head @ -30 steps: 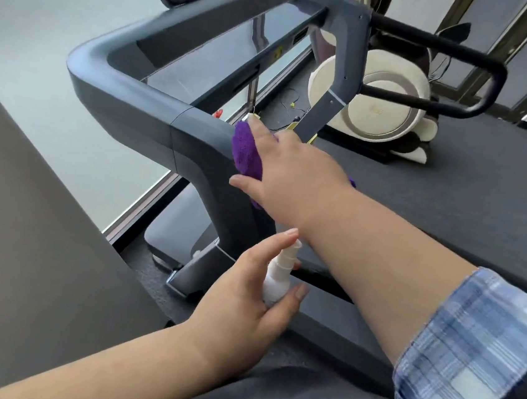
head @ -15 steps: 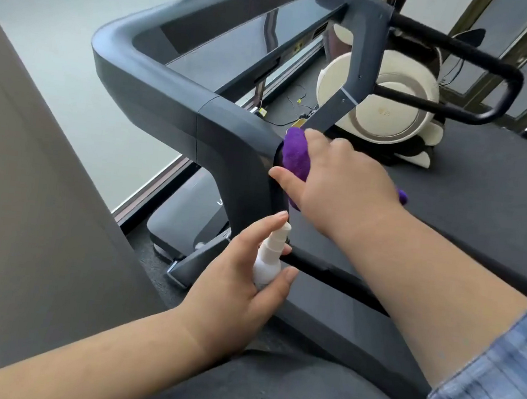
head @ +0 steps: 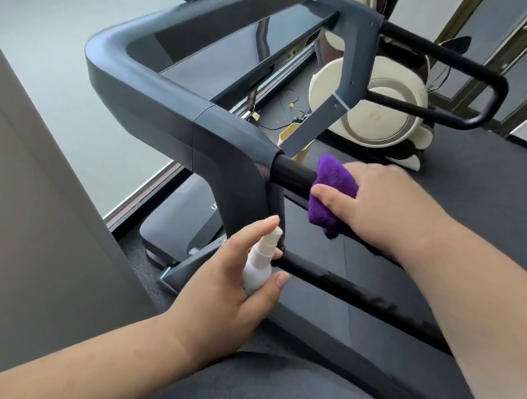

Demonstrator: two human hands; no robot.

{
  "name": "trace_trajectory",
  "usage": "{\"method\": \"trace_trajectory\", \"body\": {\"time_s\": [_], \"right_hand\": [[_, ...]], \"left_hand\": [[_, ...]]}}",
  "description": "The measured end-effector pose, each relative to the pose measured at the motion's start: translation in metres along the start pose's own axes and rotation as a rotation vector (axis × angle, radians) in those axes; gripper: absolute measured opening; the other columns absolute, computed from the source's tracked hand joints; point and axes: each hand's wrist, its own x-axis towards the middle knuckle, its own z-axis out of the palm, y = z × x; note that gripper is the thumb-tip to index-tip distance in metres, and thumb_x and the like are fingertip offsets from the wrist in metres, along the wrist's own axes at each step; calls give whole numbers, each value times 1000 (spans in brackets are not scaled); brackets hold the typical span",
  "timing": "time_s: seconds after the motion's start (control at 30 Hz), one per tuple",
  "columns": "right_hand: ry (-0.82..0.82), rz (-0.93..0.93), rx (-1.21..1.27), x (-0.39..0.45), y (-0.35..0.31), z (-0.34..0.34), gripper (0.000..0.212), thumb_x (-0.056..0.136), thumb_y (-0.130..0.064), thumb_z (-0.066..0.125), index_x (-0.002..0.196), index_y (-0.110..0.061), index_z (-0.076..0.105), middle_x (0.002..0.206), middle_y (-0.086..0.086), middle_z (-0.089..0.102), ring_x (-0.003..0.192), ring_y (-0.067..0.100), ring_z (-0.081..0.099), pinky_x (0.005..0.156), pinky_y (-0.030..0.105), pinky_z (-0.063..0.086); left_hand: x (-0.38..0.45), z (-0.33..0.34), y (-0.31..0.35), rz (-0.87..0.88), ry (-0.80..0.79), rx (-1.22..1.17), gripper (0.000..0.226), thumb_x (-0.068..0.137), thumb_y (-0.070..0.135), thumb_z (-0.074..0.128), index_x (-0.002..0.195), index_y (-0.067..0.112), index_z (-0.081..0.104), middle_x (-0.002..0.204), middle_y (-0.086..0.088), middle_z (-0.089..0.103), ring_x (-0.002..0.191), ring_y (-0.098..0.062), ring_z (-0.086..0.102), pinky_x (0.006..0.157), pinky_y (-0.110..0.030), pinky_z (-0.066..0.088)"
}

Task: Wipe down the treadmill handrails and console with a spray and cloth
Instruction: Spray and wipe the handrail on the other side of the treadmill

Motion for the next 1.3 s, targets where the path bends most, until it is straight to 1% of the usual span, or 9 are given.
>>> {"method": "trace_trajectory", "body": {"time_s": [0.07,0.17,0.3,0.53,0.63,0.83,0.97,1.2,1.3], "right_hand": [[29,-67,-69,9,-12,1,62,82,-82,31,98,-31,62,113,-3,58,120,28,47,99,45,39],[10,-114,-30,27,-38,5,53,87,-76,42,91,-24,52,97,-2,55,96,27,57,76,37,41],[58,-135,-66,46,-66,13,68,86,-77,45,122,-20,50,118,7,60,107,33,60,81,42,48],[-32,-35,10,21,-24,9,95,58,-93,51,137,-42,38,126,-3,54,115,27,58,89,42,48],[-40,1,14,1,-6,9,106,51,-96,51,143,-49,27,130,-3,51,114,28,58,91,43,50],[102,-70,-136,18,-43,15,87,71,-86,52,138,-31,40,122,5,56,108,35,62,85,45,53],[177,-77,-139,32,-76,23,90,80,-87,37,145,-26,33,133,9,51,115,37,57,88,49,48],[230,-140,-164,18,-49,30,84,88,-75,45,156,-36,14,122,10,50,101,36,61,75,43,46],[203,-117,-128,12,-34,28,78,88,-73,48,153,-40,20,120,9,50,99,36,60,74,42,43]], "left_hand": [[1,-1,-4,-11,9,-1,63,89,44,60,138,64,27,113,20,59,100,-16,63,87,-33,52],[3,-2,-7,-16,12,-17,63,88,44,60,139,64,27,113,19,59,94,-15,63,84,-32,51],[6,1,-6,-19,-14,-14,63,88,45,60,138,65,26,114,22,58,96,-13,63,84,-27,50],[14,6,-2,4,-51,-53,66,90,38,62,140,62,27,118,25,56,111,-13,62,90,-19,47],[13,0,-7,10,-36,-34,66,89,38,63,140,61,28,116,23,59,108,-14,63,90,-26,50],[12,-10,-12,11,47,-57,66,88,40,63,139,63,28,113,19,60,101,-13,65,87,-28,52],[14,1,-5,38,24,-72,66,88,38,62,139,62,29,119,7,60,103,-12,64,89,-23,49],[21,32,7,45,-35,-110,65,87,39,63,138,62,30,114,13,63,99,-18,67,88,-23,50],[25,49,16,71,-78,-113,64,89,37,62,139,60,28,120,5,64,107,-20,66,93,-25,48]]}}
